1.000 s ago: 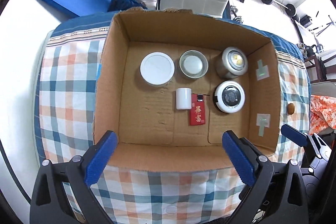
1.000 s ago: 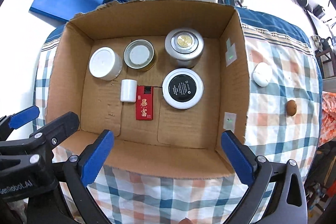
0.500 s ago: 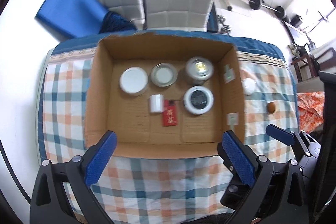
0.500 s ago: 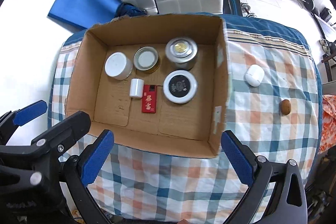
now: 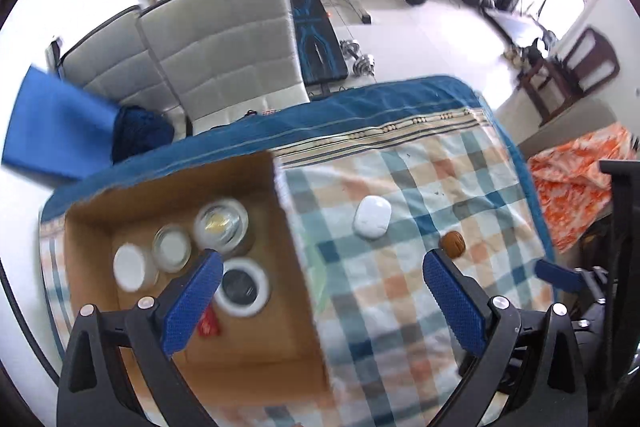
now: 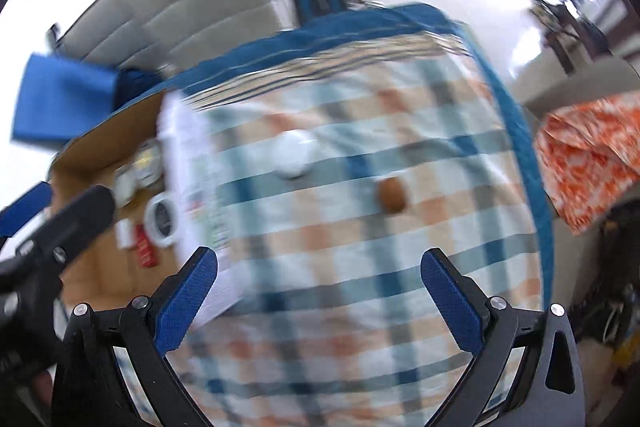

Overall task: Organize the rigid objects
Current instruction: 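Grasp the white egg-shaped object with the left gripper while the right gripper grasps the walnut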

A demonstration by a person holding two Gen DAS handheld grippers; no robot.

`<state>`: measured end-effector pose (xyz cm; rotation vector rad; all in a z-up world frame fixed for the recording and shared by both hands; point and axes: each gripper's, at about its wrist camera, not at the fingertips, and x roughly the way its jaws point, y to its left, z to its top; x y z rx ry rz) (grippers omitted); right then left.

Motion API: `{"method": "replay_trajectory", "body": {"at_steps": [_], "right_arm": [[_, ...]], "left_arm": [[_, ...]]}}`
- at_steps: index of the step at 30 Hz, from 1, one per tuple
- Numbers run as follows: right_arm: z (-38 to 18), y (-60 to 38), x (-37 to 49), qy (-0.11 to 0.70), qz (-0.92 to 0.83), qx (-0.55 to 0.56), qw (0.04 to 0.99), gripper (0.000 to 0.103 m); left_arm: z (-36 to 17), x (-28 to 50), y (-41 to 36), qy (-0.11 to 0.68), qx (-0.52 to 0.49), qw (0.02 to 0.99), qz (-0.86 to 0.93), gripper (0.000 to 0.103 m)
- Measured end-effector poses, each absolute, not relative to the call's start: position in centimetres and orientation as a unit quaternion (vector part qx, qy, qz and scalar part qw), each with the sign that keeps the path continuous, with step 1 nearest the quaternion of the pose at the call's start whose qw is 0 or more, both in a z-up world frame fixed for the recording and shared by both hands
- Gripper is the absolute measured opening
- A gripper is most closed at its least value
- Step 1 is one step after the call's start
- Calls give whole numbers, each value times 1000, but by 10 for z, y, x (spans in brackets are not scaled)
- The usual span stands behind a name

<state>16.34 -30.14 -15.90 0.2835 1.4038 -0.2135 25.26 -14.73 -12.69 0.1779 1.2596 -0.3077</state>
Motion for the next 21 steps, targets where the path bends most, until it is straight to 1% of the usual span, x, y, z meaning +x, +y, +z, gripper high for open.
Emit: {"method": "replay_trajectory", "body": {"at_steps": [5, 6, 7, 8, 9, 10, 13, 15, 16, 18, 21], "right_arm": [[-212, -353, 180, 663, -115, 167, 721, 103], [-222, -359, 184, 666, -115, 175, 716, 103], [-237, -366, 187, 673, -113, 186, 707, 103], [-248, -370, 190, 680, -115, 190, 699, 102], [-256, -372, 192, 683, -113, 194, 695, 100], [-265, -374, 195, 689, -110, 199, 688, 98], [-289, -377, 203, 701, -105, 206, 675, 91], [-298, -376, 206, 706, -100, 207, 670, 83], [-303, -375, 208, 709, -97, 206, 667, 81], [-308, -374, 210, 712, -95, 205, 665, 74], [-315, -374, 214, 717, -95, 204, 659, 66]], "left_arm": [[-179, 288, -192, 626, 114, 756, -153, 103], [-188, 292, -199, 633, 119, 750, -153, 99], [-200, 298, -204, 642, 122, 741, -152, 95], [-214, 303, -211, 654, 128, 730, -151, 80], [-227, 308, -217, 667, 130, 717, -154, 70], [-238, 312, -221, 677, 134, 708, -151, 68], [-263, 319, -229, 698, 134, 686, -157, 67], [-276, 322, -233, 709, 133, 674, -160, 67], [-282, 323, -234, 714, 137, 668, -159, 67], [-296, 325, -237, 726, 144, 654, -158, 67], [-311, 327, -241, 739, 150, 638, -157, 67]]}}
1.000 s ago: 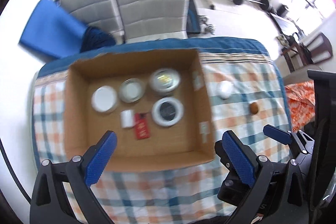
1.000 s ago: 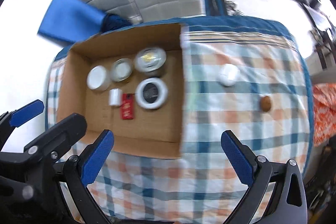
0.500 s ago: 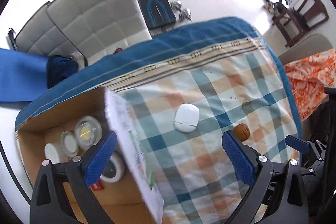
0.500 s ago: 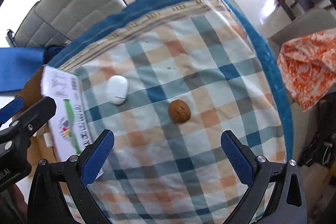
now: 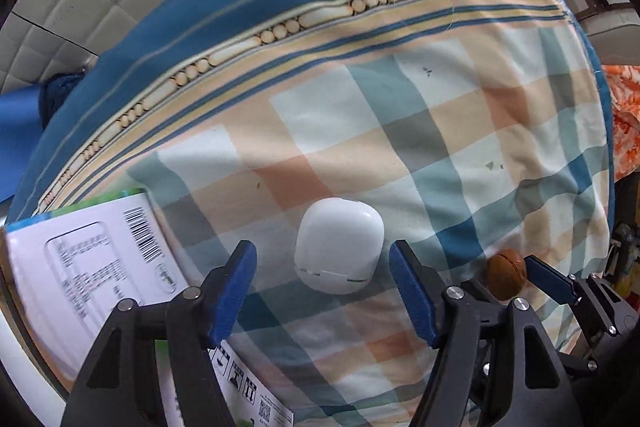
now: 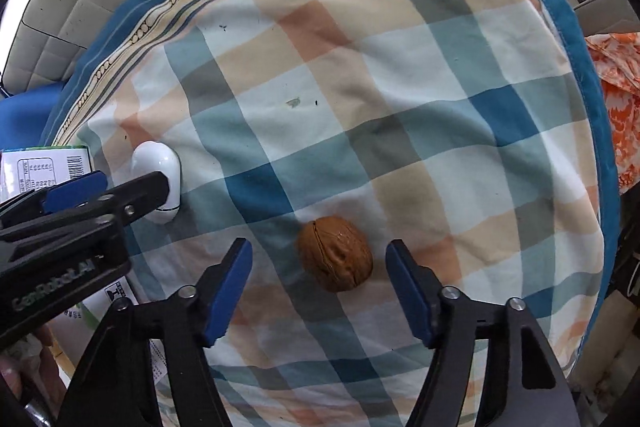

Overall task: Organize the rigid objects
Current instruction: 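Grasp the white egg-shaped object with the left gripper while the right gripper grasps the walnut, then carry the white egg-shaped object and walnut over the cardboard box with both grippers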

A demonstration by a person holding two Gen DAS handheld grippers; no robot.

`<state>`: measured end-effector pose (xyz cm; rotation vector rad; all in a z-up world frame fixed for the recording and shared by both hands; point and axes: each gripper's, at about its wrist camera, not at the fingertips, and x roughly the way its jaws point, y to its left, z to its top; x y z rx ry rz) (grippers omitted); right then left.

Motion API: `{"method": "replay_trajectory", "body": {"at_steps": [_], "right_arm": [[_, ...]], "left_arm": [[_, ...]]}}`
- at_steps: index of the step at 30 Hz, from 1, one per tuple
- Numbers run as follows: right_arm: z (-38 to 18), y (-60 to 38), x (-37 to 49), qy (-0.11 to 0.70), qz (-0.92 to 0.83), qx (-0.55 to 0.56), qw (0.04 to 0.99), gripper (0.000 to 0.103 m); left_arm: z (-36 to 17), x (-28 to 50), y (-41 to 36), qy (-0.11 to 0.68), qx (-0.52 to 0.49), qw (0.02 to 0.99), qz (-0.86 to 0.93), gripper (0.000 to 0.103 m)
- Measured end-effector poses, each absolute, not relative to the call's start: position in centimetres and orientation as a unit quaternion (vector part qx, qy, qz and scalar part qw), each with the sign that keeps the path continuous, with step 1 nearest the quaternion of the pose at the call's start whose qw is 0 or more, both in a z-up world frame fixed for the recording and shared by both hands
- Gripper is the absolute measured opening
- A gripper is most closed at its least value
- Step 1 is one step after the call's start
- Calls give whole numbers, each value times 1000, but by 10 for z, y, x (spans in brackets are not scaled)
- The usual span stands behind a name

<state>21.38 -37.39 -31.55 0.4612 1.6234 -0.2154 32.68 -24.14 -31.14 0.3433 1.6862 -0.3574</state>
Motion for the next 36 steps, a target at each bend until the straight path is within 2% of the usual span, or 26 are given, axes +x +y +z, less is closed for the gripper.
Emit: {"method": "replay_trajectory", "body": {"at_steps": [7, 8, 9, 11, 27, 36], "right_arm": [[-324, -374, 219, 725, -103, 189, 655, 51], [-326, -375, 218, 725, -105, 187, 655, 48], [-326, -376, 217, 725, -107, 184, 654, 44], [-327, -377, 215, 725, -111, 183, 655, 41], [-340, -367, 217, 736, -121, 153, 648, 40], [-315, -369, 203, 724, -109, 156, 663, 39]], "left_arm": [[-330, 324, -251, 748, 166, 623, -159, 66], [-330, 323, -251, 747, 164, 624, -160, 62], [-330, 323, -250, 747, 161, 624, -162, 50], [-331, 322, -251, 746, 157, 627, -164, 45], [-334, 318, -257, 737, 155, 638, -161, 44], [-299, 295, -248, 714, 139, 666, -165, 44]]}}
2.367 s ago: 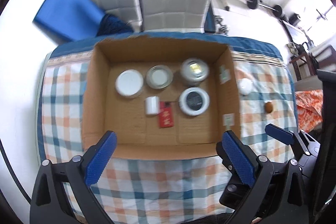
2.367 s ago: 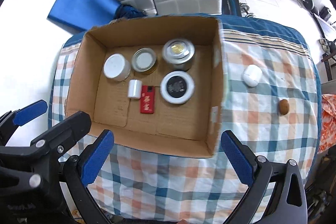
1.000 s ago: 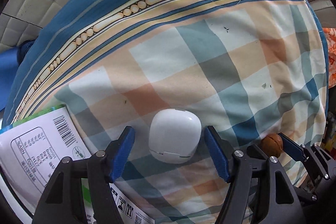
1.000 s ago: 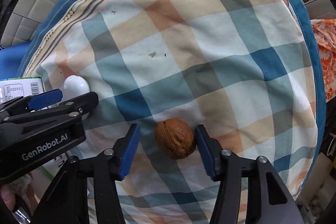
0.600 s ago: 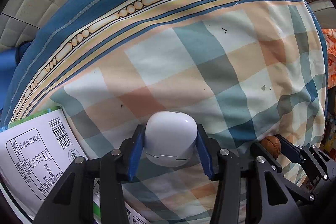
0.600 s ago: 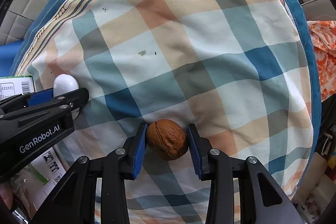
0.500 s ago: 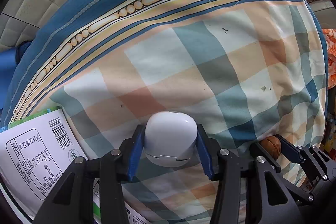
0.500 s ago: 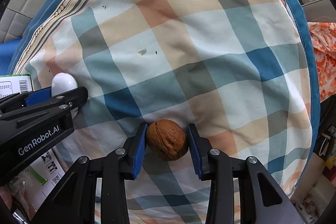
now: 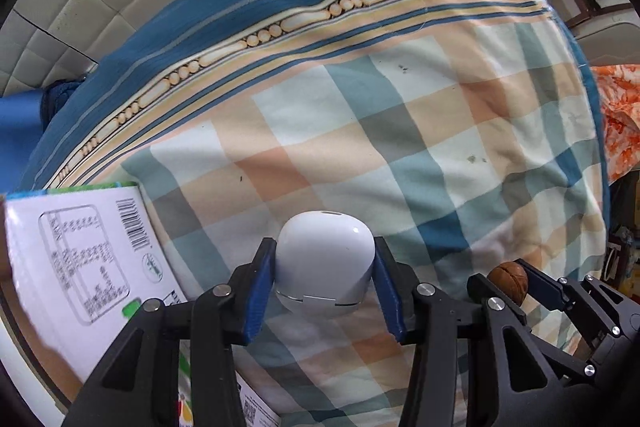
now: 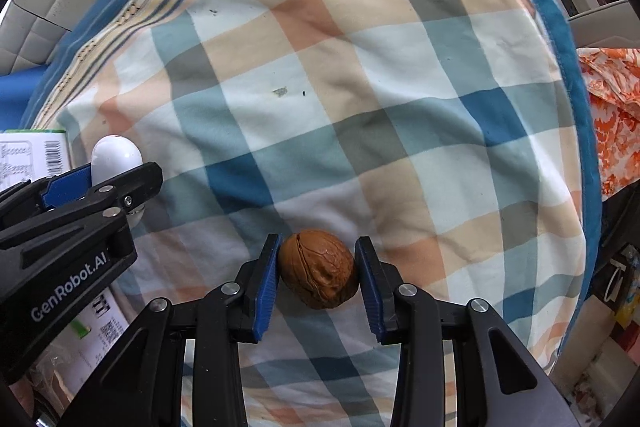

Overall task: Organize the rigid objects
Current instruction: 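Carry the white egg-shaped object and walnut over the cardboard box with both grippers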

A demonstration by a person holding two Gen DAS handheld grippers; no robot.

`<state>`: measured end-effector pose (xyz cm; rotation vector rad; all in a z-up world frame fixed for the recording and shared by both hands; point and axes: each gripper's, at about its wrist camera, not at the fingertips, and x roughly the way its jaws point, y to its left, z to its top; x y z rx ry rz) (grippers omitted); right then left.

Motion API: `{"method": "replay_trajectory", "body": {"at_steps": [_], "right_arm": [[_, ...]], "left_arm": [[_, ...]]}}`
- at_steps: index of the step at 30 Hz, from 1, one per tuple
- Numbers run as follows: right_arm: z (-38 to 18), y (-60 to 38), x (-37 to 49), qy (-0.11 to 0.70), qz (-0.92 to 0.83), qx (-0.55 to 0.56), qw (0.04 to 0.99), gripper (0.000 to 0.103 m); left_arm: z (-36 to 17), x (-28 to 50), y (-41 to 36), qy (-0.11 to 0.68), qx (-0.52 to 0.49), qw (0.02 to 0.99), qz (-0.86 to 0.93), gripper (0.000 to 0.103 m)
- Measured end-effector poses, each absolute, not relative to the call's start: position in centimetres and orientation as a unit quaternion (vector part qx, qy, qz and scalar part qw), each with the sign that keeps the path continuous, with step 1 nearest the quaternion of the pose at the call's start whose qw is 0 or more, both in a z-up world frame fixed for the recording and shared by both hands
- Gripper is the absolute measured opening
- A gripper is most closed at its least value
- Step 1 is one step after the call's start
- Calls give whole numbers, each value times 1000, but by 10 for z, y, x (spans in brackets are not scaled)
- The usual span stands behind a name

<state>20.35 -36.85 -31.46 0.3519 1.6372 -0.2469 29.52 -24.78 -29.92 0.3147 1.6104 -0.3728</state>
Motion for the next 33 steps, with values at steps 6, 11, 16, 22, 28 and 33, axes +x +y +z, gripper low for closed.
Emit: {"method": "replay_trajectory", "body": {"at_steps": [6, 11, 16, 22, 28, 33], "right_arm": [[-284, -362, 190, 707, -98, 156, 683, 39], [-250, -351, 176, 690, -87, 153, 702, 39], [-207, -334, 166, 668, -73, 142, 726, 39], [-163, -303, 153, 646, -49, 138, 749, 39], [-138, -251, 142, 634, -14, 136, 761, 39], [-136, -195, 140, 637, 26, 134, 759, 39]], "left_arm": [[-261, 273, -240, 688, 120, 694, -177, 44], [-221, 253, -228, 663, 102, 718, -187, 44], [-177, 248, -206, 636, 84, 742, -193, 44], [-131, 230, -171, 608, 58, 768, -193, 44], [-105, 209, -114, 593, 20, 785, -179, 44], [-100, 196, -56, 592, -5, 791, -153, 44]]}}
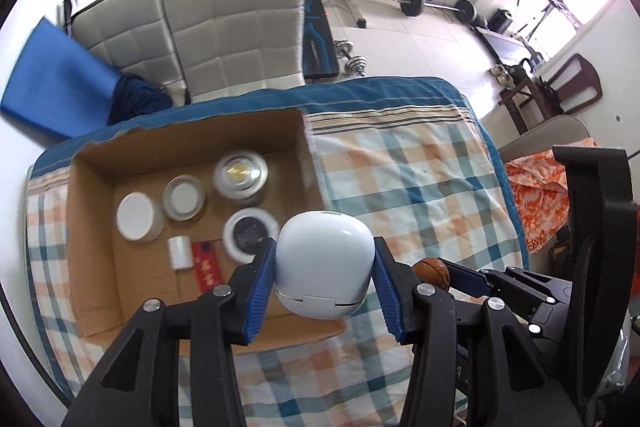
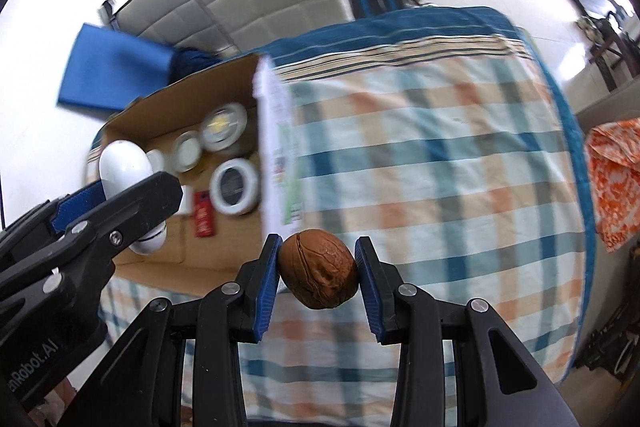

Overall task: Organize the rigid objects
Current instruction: 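Carry the white egg-shaped object and walnut over the cardboard box with both grippers, then lower both items onto the box floor and open both grippers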

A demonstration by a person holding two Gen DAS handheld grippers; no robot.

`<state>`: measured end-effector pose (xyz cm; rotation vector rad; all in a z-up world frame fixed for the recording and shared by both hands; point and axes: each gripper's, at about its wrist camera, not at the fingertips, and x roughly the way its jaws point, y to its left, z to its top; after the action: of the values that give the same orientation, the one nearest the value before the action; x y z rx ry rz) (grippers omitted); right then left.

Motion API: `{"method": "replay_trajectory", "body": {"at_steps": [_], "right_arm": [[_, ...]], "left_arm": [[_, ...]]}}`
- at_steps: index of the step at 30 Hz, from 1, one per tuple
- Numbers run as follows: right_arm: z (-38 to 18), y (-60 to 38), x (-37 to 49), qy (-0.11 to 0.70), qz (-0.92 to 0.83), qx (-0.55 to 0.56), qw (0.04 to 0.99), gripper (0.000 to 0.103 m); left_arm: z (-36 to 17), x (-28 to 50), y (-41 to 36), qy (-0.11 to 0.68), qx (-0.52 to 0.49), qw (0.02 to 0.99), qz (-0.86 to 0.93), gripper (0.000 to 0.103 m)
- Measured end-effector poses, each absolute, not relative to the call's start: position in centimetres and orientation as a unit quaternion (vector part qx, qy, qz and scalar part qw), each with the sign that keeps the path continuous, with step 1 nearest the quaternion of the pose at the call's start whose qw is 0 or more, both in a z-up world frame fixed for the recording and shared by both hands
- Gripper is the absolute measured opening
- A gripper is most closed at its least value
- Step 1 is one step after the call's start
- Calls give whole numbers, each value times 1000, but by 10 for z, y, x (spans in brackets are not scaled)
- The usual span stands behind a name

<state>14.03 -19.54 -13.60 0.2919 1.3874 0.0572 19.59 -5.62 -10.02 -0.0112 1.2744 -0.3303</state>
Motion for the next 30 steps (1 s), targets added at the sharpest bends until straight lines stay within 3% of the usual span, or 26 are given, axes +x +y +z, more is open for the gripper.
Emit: {"method": "replay_trajectory", "body": {"at_steps": [8, 14, 30], "right_arm": [[-155, -122, 151, 654, 63, 119, 744, 39], [-195, -88, 163, 680, 59, 115, 721, 39], [-297, -54, 183, 736, 21, 91, 670, 39]], "left_arm": [[-117, 186, 41, 606, -34, 790, -93, 44], [-165, 192, 95, 644, -65, 759, -64, 44], [-292, 209, 115, 736, -43, 674, -57, 44]]}}
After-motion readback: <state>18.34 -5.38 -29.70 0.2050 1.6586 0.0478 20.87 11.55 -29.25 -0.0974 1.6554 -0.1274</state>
